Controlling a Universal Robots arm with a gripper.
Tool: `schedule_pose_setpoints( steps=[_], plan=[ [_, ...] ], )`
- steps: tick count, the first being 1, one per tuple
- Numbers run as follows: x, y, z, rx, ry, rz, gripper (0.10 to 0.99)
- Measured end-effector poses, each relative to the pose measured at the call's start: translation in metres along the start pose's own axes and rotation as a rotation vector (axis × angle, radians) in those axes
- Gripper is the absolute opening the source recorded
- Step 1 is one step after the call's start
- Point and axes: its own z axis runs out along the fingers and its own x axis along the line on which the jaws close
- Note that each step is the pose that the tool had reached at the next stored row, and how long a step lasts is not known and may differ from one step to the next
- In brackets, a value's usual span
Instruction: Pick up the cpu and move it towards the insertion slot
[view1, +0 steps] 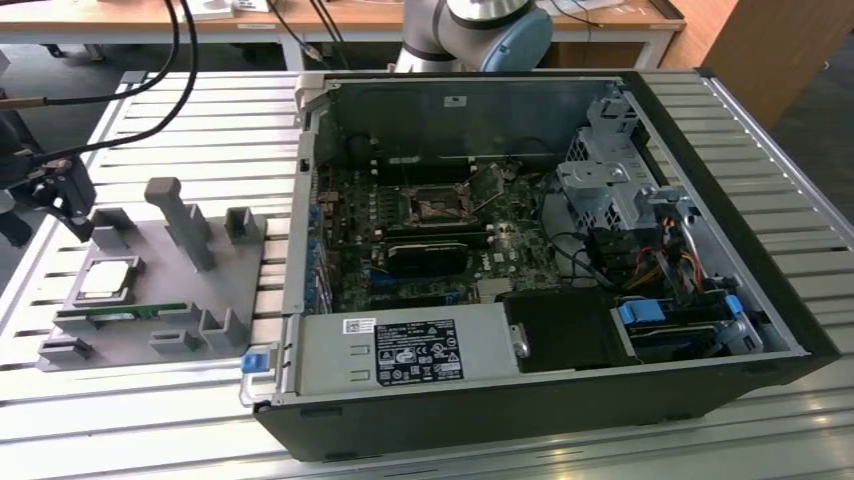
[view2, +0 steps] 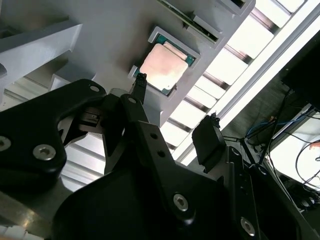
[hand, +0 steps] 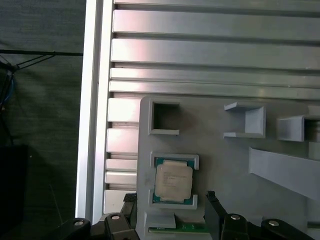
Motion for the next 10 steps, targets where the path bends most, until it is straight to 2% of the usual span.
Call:
schedule_pose_setpoints(
  steps=[10],
  plan=[
    [0.0000, -0.0008, 0.0097, 0.000, 0.0000, 0.000, 0.647]
  ],
)
